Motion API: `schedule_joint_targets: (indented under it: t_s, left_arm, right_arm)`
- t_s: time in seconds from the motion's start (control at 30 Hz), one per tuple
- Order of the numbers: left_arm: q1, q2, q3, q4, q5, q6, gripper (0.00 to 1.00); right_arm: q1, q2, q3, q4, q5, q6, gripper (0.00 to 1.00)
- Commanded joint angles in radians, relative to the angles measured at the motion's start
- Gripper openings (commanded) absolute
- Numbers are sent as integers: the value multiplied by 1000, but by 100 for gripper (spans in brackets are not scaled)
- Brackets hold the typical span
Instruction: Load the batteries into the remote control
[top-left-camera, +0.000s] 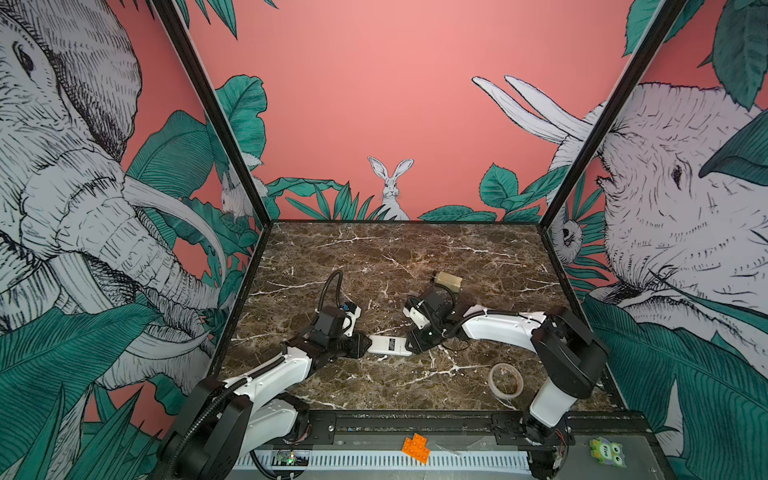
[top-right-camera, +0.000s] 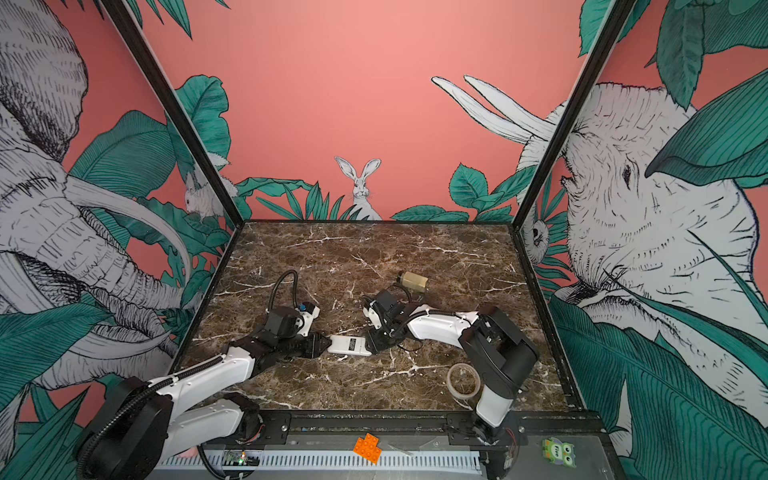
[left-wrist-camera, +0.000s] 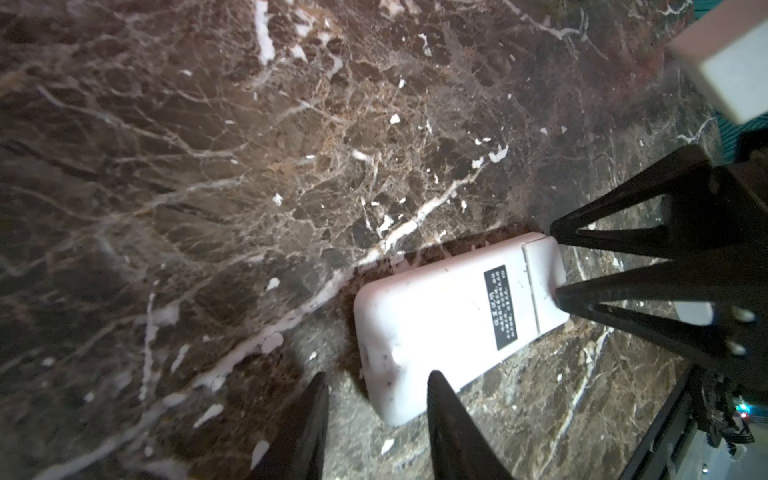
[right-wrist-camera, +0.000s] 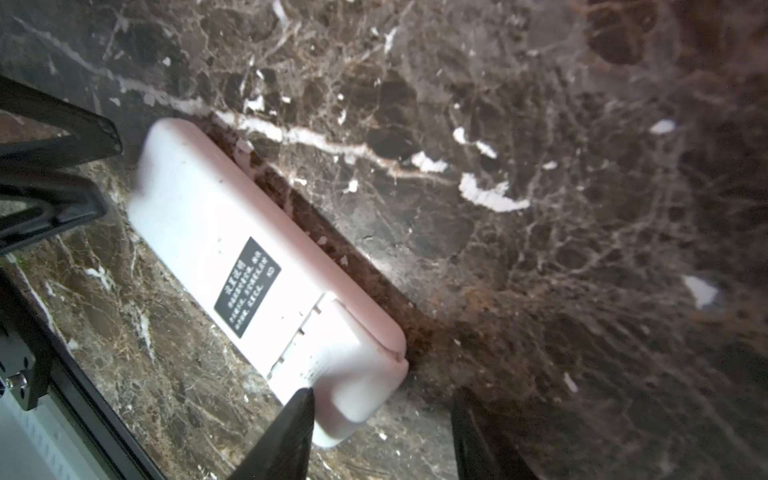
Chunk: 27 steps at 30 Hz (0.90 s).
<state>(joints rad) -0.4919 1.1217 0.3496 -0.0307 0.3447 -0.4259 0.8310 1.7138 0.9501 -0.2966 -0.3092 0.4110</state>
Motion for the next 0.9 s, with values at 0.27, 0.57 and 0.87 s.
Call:
schedule_joint_targets:
  t_s: [0.27,0.57,0.87]
  left_arm:
    - [3,37,-17,41,10,6,40]
    - [3,49,-24,57,13,4,39]
    - [0,66,-30,78,19,-6,36]
  right_arm:
    - [19,33,15,-36,62,-32,51]
    - [40,50,29,-55,85,-41,50]
    - [46,63,36,-53,83,-42,40]
